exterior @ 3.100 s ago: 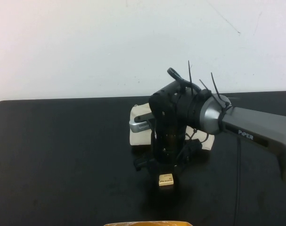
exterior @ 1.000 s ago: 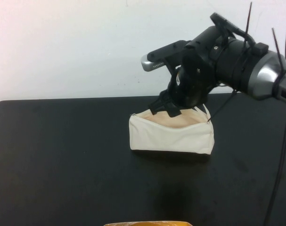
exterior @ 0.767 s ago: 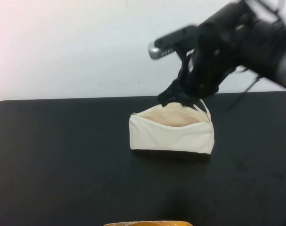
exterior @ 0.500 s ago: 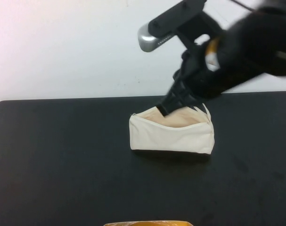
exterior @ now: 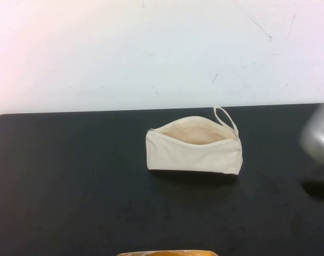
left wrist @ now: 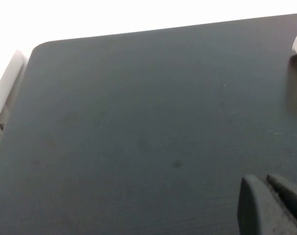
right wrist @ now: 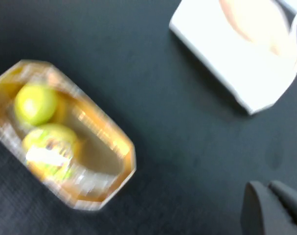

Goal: Put eraser into pencil case

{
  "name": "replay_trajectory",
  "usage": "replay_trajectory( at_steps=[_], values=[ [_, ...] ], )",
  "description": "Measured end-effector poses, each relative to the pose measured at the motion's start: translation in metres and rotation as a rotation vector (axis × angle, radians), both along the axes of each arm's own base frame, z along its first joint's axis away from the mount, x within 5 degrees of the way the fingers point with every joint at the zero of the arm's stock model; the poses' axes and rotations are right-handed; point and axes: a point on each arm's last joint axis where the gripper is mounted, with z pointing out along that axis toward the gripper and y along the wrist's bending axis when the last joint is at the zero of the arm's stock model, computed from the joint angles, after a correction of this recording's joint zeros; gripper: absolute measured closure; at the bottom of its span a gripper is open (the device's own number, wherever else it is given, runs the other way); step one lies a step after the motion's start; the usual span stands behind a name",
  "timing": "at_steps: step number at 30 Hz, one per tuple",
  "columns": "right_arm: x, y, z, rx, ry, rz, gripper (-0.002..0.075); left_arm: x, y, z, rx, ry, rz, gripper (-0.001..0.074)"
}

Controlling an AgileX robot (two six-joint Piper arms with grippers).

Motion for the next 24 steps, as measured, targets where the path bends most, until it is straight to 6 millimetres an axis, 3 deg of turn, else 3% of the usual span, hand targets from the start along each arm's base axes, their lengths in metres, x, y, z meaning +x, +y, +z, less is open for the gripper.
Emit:
replay_trajectory(
  at_steps=[4, 10, 19, 24],
  values=[
    [-0.027, -0.028, -0.017, 0.052, 0.011, 0.020, 0.0727, 0.000, 0.000, 0.000, 0.000, 0.000, 0.000, 0.0736],
    [-0.054, -0.062, -0.049, 0.153, -0.122, 0.058, 0.0727, 0.000, 0.000, 0.000, 0.000, 0.000, 0.000, 0.0736],
    [-0.079, -0.093, -0.108, 0.304, -0.286, 0.088, 0.0727, 0.000, 0.000, 0.000, 0.000, 0.000, 0.000, 0.0736],
    [-0.087, -0.110, -0.136, 0.354, -0.300, -0.033, 0.0727, 0.000, 0.000, 0.000, 0.000, 0.000, 0.000, 0.0736]
  ],
)
